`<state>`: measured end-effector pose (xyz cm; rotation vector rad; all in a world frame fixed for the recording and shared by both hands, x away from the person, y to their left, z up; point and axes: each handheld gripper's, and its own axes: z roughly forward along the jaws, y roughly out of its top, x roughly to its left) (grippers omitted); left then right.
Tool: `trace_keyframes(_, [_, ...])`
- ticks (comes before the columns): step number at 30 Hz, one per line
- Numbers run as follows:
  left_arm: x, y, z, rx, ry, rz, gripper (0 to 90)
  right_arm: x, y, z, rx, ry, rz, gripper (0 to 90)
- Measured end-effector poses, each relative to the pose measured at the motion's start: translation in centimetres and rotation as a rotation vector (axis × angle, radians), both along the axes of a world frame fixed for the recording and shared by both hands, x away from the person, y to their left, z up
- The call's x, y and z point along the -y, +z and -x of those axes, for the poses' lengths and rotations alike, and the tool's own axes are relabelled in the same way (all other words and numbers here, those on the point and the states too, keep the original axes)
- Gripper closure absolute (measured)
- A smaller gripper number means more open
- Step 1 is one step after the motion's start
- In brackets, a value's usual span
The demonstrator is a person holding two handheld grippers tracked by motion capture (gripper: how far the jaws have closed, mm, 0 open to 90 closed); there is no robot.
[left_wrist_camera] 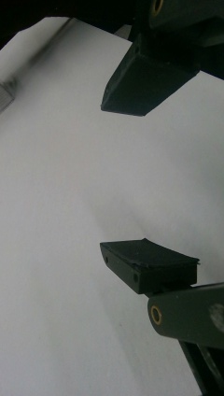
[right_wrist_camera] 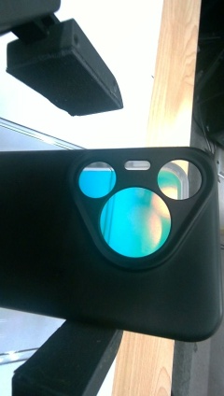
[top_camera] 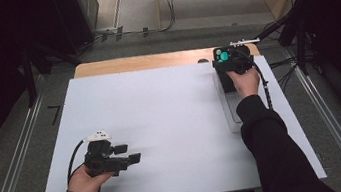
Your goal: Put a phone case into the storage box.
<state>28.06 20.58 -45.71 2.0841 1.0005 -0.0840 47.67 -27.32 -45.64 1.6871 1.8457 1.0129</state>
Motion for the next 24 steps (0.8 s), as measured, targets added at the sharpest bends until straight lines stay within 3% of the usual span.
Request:
trace_keyframes(11, [0.0,0.0,0.0,-0.001,0.004,-0.003,27.5,0.1,2.1,1.6,-0.041,0.029,-0.004,0.0])
trace_keyframes(14, [0.0,0.1,0.0,-0.002,0.005,0.001,27.5,0.1,2.8,2.1,-0.075,0.041,-0.012,0.0])
trace_keyframes(19, [-0.1,0.1,-0.1,-0.005,0.002,0.003,27.5,0.1,3.7,3.3,-0.084,0.084,-0.044,0.0])
trace_keyframes(24, [-0.2,0.1,-0.2,-0.010,0.004,0.001,27.4,-0.7,4.0,4.3,-0.096,0.120,-0.035,0.0])
